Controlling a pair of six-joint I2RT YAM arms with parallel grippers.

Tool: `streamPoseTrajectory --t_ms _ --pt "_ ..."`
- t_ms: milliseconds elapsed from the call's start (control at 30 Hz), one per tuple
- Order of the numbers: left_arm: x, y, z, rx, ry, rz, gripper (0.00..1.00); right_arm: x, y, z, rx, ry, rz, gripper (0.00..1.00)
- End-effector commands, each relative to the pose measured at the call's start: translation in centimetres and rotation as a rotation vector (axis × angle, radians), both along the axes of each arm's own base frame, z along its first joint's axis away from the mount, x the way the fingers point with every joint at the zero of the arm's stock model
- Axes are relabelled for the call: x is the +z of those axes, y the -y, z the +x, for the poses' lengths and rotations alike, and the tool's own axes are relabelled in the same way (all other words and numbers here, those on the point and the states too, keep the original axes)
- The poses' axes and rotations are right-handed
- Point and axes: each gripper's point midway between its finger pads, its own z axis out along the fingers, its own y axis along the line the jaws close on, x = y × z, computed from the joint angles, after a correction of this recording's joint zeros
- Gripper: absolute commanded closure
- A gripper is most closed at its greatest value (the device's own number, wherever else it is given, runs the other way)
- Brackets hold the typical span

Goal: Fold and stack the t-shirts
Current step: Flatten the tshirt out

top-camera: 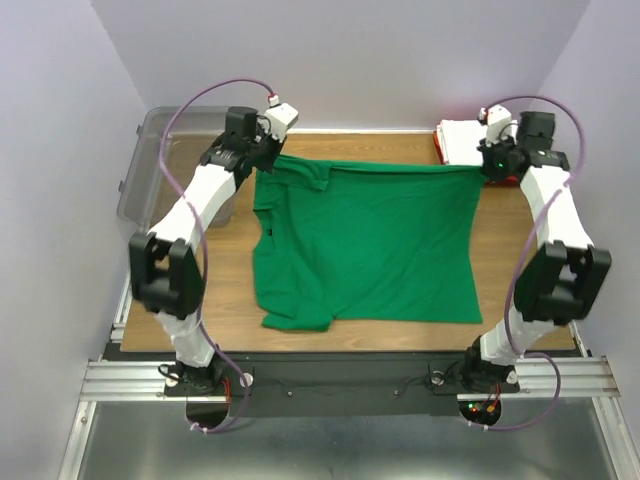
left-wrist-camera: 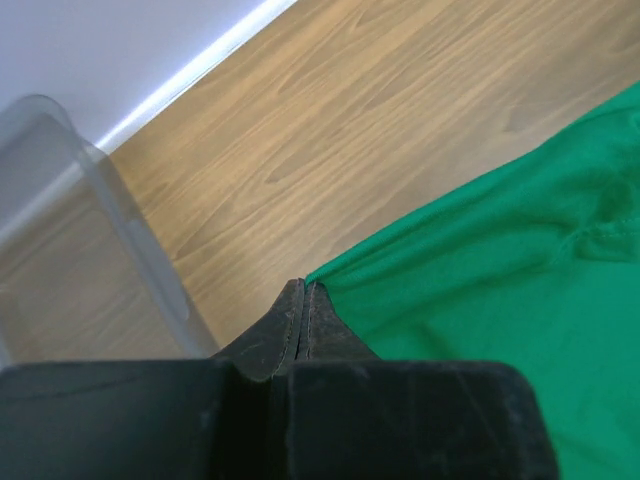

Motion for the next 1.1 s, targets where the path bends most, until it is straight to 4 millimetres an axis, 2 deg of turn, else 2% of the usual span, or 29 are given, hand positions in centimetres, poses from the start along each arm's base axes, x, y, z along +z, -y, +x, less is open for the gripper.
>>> streamPoseTrajectory --t_ms 0,33,100,133,167,200,233,267,300,333,367,400,433,467,500,533,567,600,633,667,700,733,800,867,900,933,967,1000,1067 --pt "2.3 -1.2 8.0 0.058 0.134 -0.013 1.0 0.7 -1.3 7.0 0.031 0.124 -0.001 0.99" --pt "1.4 -1.2 9.3 0.064 0.122 -0.008 1.0 0.1 -1.5 8.1 0.029 0.116 0.008 0.99" --pt "-0.6 -1.0 11.5 0.049 0.081 0.02 0.98 -0.9 -1.7 10.4 -0.006 0.102 0.029 0.81" --pt "-1.4 -1.2 13.7 0.08 0.059 0.034 0.75 -0.9 -1.7 12.3 -0.022 0.113 0.033 0.59" --pt "-1.7 -1.3 14.5 0.087 0.051 0.039 0.61 -1.0 -1.7 13.0 -0.032 0.114 0.046 0.59" --pt "1.8 -1.7 15.6 0.113 0.112 0.017 0.34 -0.7 -1.4 13.4 -0.054 0.116 0.048 0.46" --pt "-0.1 -2.0 15.6 0.118 0.048 0.026 0.22 0.3 -1.4 13.5 -0.054 0.119 0.042 0.43" --pt "0.7 -2.0 15.2 0.1 0.045 0.007 0.17 0.9 -1.4 12.9 -0.05 0.116 0.037 0.43" --pt "-0.5 -2.2 14.3 0.078 0.0 0.008 0.16 0.8 -1.6 11.8 -0.022 0.087 0.023 0.43" --pt "2.7 -2.5 12.5 0.042 0.04 -0.018 0.16 -0.6 -1.8 10.1 -0.002 0.039 0.015 0.43" --pt "3.1 -2.6 11.2 0.024 0.046 -0.019 0.16 0.8 -2.3 8.1 0.03 0.051 0.005 0.43" --pt "-1.5 -3.0 8.8 -0.007 -0.051 0.014 0.16 0.9 -2.3 6.6 0.072 0.046 -0.04 0.43" --pt "-0.9 -2.5 7.2 -0.06 -0.024 0.006 0.16 0.1 -2.5 4.7 0.098 0.005 -0.053 0.43" --pt "2.9 -2.6 4.3 -0.097 0.047 0.004 0.17 -0.8 -2.8 3.1 0.12 -0.03 -0.066 0.46" --pt "-0.2 -2.6 1.7 -0.139 -0.019 0.024 0.18 -1.5 -3.0 0.2 0.163 -0.059 -0.097 0.47" --pt "-0.4 -2.4 -0.1 -0.163 -0.038 0.011 0.2 -2.6 -3.2 -1.5 0.187 -0.099 -0.1 0.48" --pt "1.1 -2.2 -2.8 -0.224 -0.022 0.014 0.21 -3.5 -3.6 -3.7 0.213 -0.156 -0.102 0.49" --pt "0.3 -2.0 -4.6 -0.256 -0.052 0.019 0.24 -4.3 -3.8 -5.3 0.255 -0.192 -0.113 0.51" --pt "-1.8 -2.0 -6.6 -0.283 -0.115 0.028 0.27 -5.4 -4.1 -7.5 0.277 -0.24 -0.107 0.53" --pt "-1.8 -2.0 -8.9 -0.321 -0.136 0.034 0.28 -6.4 -4.4 -9.5 0.296 -0.308 -0.094 0.54" --pt "-3.9 -2.3 -10.8 -0.335 -0.196 0.041 0.29 -7.2 -4.5 -10.8 0.329 -0.341 -0.108 0.58" --pt "-3.9 -2.4 -12.8 -0.357 -0.21 0.045 0.31 -8.1 -4.6 -12.7 0.338 -0.379 -0.107 0.59" --pt "-6.3 -2.8 -15.4 -0.392 -0.267 0.067 0.32 -9.5 -4.4 -14.4 0.365 -0.419 -0.14 0.63" --pt "-7.9 -3.0 -18.2 -0.43 -0.308 0.104 0.32 -11.6 -4.3 -16.4 0.394 -0.473 -0.173 0.66" --pt "-7.6 -3.0 -18.7 -0.439 -0.302 0.115 0.32 -12.2 -4.3 -16.9 0.402 -0.488 -0.179 0.67" --pt "-9.1 -3.1 -20.2 -0.455 -0.347 0.125 0.32 -12.9 -4.4 -17.3 0.412 -0.501 -0.181 0.68" --pt "-9.3 -3.3 -21.0 -0.458 -0.351 0.137 0.32 -14.1 -4.5 -18.4 0.421 -0.53 -0.182 0.68" --pt "-10.6 -3.3 -22.1 -0.475 -0.382 0.151 0.31 -14.8 -4.6 -18.8 0.431 -0.542 -0.194 0.68" --pt "-11.5 -3.3 -23.4 -0.488 -0.394 0.18 0.29 -16.1 -4.7 -19.3 0.438 -0.552 -0.209 0.69"
